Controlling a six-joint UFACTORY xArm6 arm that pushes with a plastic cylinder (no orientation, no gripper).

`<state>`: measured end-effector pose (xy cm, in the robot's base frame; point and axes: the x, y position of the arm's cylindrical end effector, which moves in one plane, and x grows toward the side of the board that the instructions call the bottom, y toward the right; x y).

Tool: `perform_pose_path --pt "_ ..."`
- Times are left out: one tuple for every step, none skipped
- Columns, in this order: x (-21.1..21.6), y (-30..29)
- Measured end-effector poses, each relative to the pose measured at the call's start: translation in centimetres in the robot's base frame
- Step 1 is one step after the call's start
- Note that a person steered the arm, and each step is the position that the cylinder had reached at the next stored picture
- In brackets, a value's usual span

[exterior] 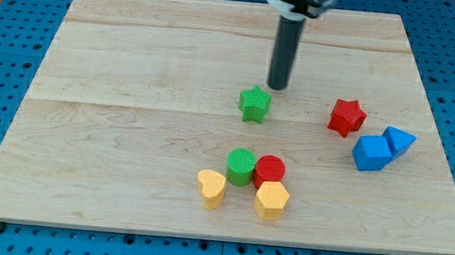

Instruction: Go to the right side of the board

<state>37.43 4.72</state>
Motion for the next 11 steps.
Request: perform_pose_path --pt "2.9 -1.6" --pt "5.8 -1.5" --pt "7.9 -1.5" --pt "7.3 -2.0" --pt "7.1 -2.0" --pt "5.8 -1.7" --pt "1.2 -1.5" --pt "0.1 1.4" --pt "0.4 12.2" --pt "1.8 20.6" --pt "9.6 25.0"
